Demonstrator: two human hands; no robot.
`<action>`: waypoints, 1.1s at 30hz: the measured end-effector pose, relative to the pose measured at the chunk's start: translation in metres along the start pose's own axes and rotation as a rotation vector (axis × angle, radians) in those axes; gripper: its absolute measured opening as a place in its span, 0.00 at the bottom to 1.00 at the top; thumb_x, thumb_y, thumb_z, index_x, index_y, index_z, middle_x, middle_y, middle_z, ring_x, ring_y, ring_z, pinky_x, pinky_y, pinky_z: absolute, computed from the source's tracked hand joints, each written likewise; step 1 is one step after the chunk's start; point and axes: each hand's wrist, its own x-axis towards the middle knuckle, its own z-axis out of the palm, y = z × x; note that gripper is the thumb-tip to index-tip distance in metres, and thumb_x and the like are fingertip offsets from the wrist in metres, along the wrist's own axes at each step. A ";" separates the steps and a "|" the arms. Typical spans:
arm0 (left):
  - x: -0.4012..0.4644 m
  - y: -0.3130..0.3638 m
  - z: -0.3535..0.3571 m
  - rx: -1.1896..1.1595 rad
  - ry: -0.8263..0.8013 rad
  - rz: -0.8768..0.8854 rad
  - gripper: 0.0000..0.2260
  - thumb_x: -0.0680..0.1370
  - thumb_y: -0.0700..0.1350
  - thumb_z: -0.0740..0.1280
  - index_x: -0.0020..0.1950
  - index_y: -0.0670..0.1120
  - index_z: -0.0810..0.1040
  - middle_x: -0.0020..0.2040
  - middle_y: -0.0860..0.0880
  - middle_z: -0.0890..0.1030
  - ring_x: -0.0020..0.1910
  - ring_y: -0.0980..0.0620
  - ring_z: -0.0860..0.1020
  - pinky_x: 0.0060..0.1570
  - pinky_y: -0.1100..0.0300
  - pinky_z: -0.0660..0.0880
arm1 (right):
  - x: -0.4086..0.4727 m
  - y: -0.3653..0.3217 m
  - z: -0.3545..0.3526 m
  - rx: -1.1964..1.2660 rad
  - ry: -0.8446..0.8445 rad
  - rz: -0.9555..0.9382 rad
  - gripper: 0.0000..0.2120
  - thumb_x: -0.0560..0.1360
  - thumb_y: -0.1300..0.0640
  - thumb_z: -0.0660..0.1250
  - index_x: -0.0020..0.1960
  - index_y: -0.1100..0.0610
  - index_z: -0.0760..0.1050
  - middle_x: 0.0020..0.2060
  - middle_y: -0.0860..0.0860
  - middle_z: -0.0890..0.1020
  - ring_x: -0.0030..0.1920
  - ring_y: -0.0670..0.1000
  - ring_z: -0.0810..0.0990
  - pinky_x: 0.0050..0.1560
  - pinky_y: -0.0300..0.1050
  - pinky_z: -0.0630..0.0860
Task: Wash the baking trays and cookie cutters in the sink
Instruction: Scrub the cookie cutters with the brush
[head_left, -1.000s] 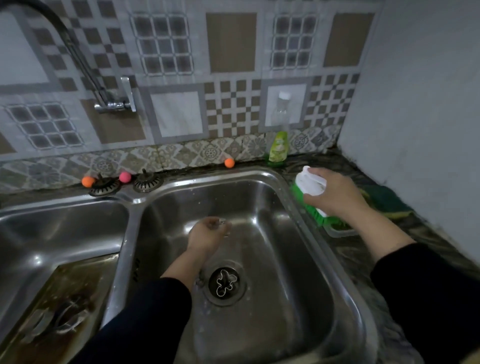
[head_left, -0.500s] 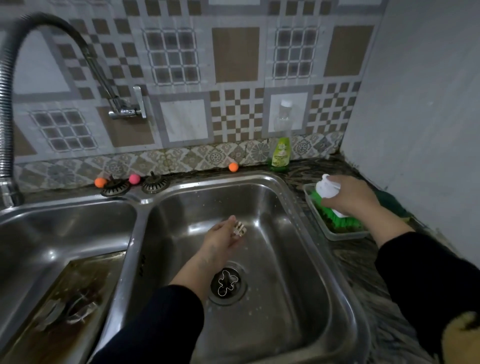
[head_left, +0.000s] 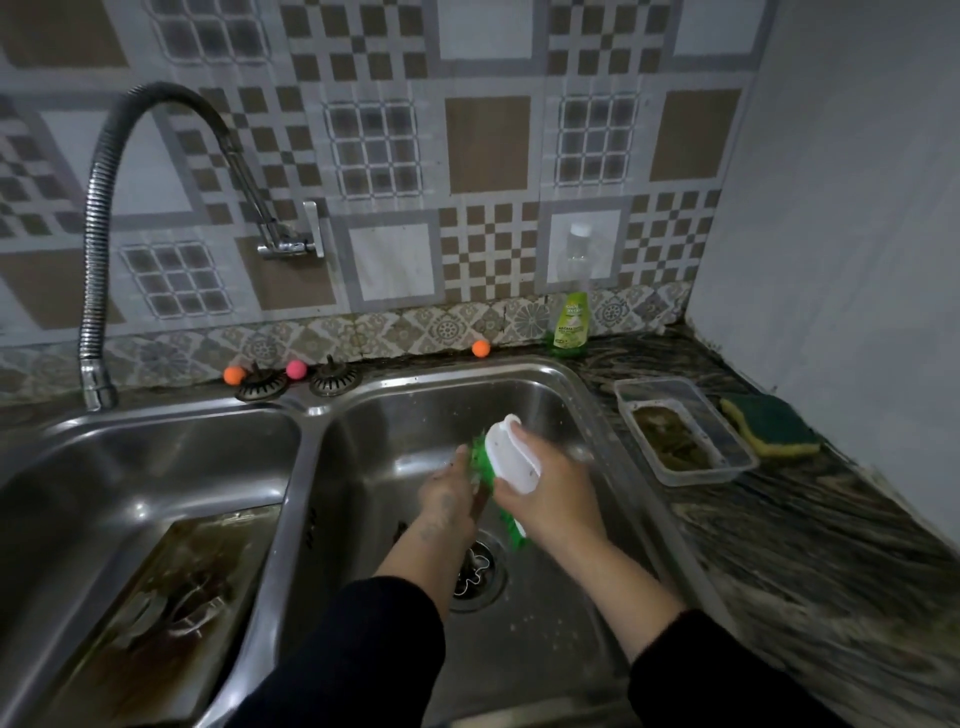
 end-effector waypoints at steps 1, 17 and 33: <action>0.001 0.001 -0.003 -0.011 0.050 -0.001 0.15 0.78 0.49 0.68 0.56 0.39 0.78 0.43 0.44 0.81 0.37 0.49 0.78 0.37 0.59 0.77 | -0.006 -0.001 0.003 0.000 -0.025 -0.017 0.32 0.69 0.54 0.72 0.71 0.45 0.67 0.63 0.49 0.76 0.60 0.49 0.75 0.57 0.39 0.72; -0.021 0.008 -0.021 -0.080 0.101 0.309 0.10 0.76 0.42 0.71 0.52 0.41 0.73 0.49 0.44 0.77 0.47 0.48 0.79 0.38 0.67 0.79 | 0.007 -0.023 0.012 0.166 0.032 0.101 0.32 0.70 0.52 0.70 0.72 0.46 0.66 0.65 0.47 0.76 0.59 0.49 0.77 0.58 0.48 0.76; -0.025 0.023 -0.043 -0.035 -0.225 0.202 0.05 0.81 0.45 0.63 0.56 0.50 0.76 0.40 0.50 0.76 0.36 0.55 0.72 0.39 0.61 0.71 | 0.014 -0.027 0.011 0.174 0.023 0.148 0.30 0.71 0.52 0.70 0.72 0.46 0.67 0.66 0.49 0.75 0.59 0.50 0.77 0.58 0.46 0.76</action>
